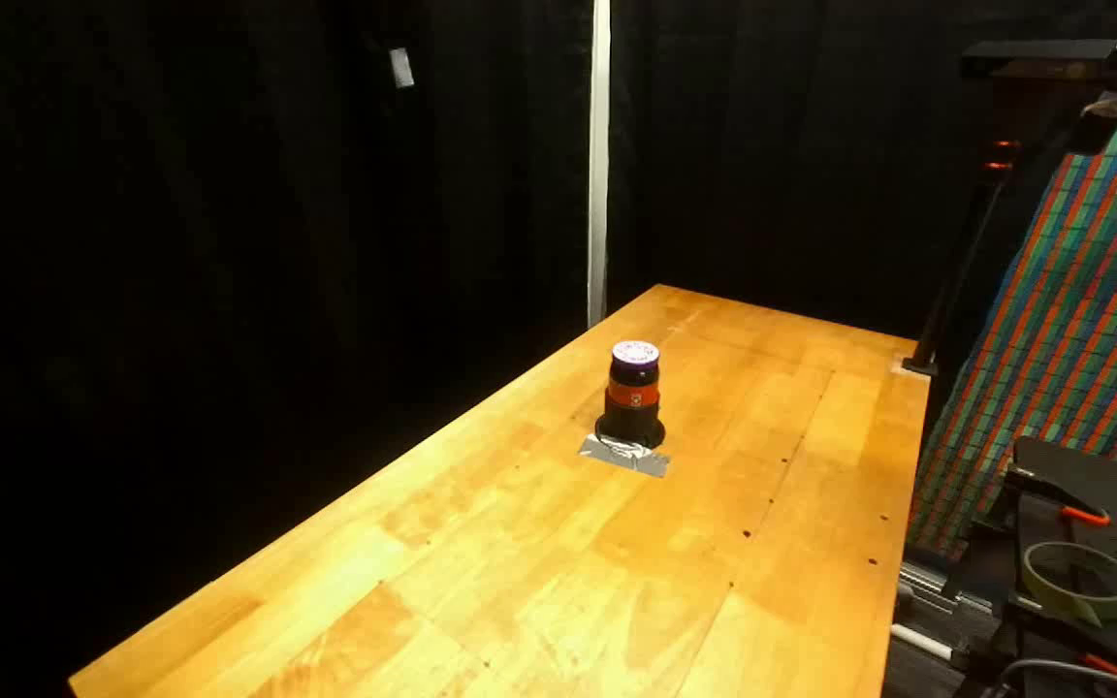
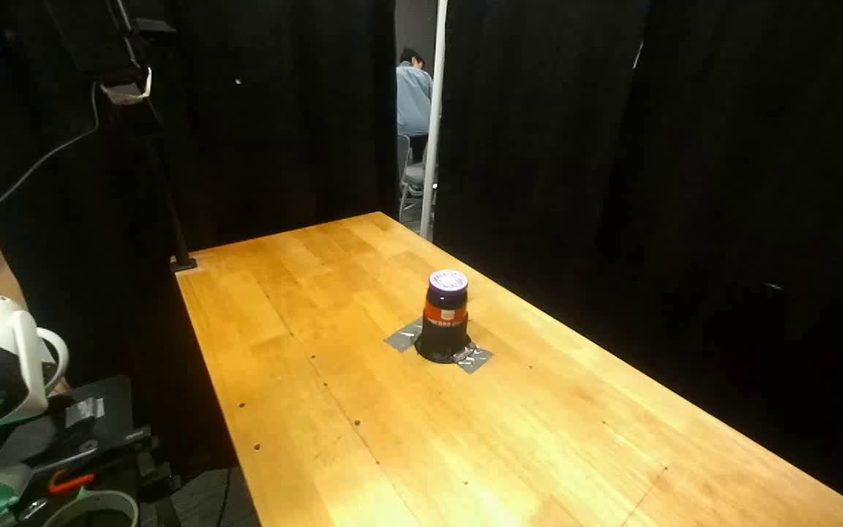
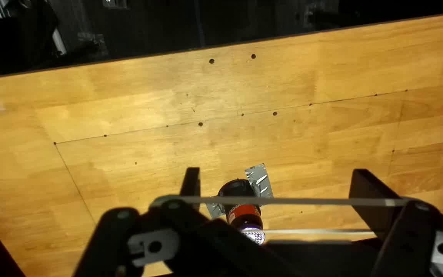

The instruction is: Put the elastic around the bottle

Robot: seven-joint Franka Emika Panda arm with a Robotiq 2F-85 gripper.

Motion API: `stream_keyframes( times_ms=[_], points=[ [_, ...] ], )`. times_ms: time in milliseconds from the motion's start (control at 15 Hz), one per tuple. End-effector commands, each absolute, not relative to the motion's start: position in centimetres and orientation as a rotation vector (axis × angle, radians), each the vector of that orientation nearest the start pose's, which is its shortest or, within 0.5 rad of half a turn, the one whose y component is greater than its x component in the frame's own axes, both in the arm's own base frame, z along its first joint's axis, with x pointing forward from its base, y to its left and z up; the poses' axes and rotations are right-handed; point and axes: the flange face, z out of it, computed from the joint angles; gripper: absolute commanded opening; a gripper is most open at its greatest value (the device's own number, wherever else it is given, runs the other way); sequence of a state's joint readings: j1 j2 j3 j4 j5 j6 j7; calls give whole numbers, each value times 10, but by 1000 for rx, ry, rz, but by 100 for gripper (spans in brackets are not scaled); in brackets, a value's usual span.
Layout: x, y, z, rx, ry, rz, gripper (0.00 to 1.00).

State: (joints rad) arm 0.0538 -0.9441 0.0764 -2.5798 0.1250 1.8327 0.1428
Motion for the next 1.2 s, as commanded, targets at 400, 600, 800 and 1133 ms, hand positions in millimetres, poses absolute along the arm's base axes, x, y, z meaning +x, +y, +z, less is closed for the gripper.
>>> stream_keyframes(
  times_ms=[400, 600, 800, 1133],
  points=[
    [311, 71, 560, -3088, 84, -283, 100],
    [358, 94, 546, -3146, 43, -308, 100],
    [404, 107, 522, -3210, 32, -278, 100],
    [497, 115, 473, -3235, 4, -357, 100]
  ],
)
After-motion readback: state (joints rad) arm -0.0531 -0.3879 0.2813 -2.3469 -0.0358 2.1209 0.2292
